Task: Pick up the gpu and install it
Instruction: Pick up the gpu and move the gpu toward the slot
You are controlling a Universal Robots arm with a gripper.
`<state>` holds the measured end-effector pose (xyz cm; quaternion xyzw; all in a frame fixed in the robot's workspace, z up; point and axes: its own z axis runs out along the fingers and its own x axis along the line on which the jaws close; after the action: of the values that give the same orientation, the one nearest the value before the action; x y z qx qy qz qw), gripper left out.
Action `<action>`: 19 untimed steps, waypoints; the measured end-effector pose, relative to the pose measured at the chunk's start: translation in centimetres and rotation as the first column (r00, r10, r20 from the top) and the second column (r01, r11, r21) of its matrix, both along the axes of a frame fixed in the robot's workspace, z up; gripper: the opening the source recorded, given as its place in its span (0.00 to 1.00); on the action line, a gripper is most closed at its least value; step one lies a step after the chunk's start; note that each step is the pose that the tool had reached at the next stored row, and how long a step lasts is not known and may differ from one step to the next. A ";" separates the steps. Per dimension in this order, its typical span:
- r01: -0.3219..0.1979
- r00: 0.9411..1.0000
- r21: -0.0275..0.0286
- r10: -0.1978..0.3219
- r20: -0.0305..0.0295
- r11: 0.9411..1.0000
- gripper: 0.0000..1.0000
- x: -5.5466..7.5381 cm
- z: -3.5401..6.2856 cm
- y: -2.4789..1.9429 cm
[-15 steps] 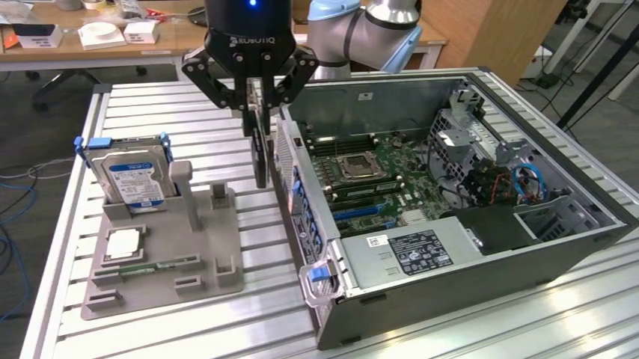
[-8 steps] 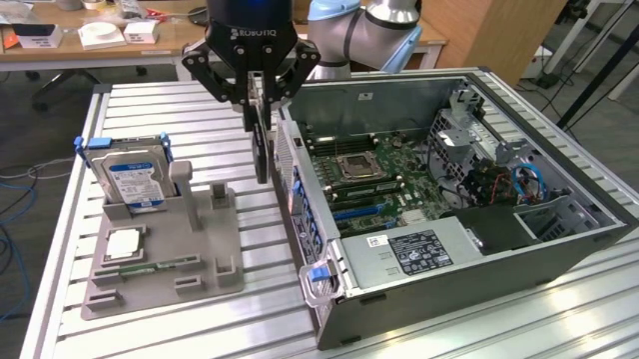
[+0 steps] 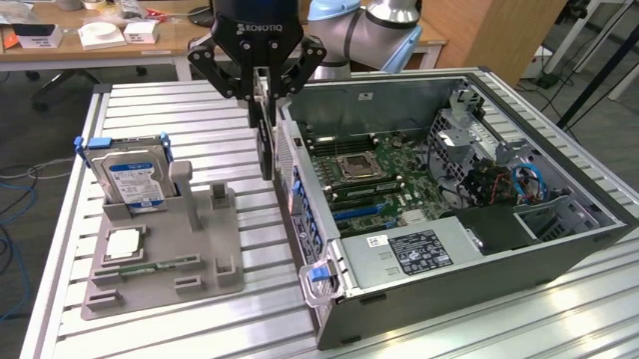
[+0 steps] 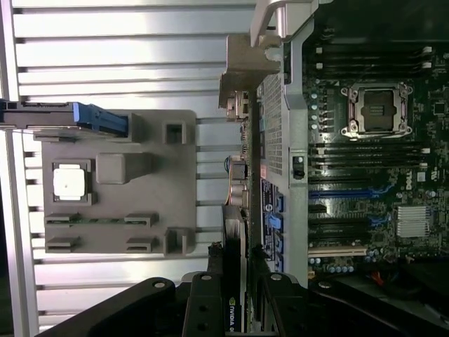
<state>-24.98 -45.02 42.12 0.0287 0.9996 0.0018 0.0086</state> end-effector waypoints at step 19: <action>0.000 1.000 0.000 0.000 0.000 1.000 0.26 1.3 0.49 0.06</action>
<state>-23.64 -44.96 42.62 0.0287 0.9996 0.0018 0.0086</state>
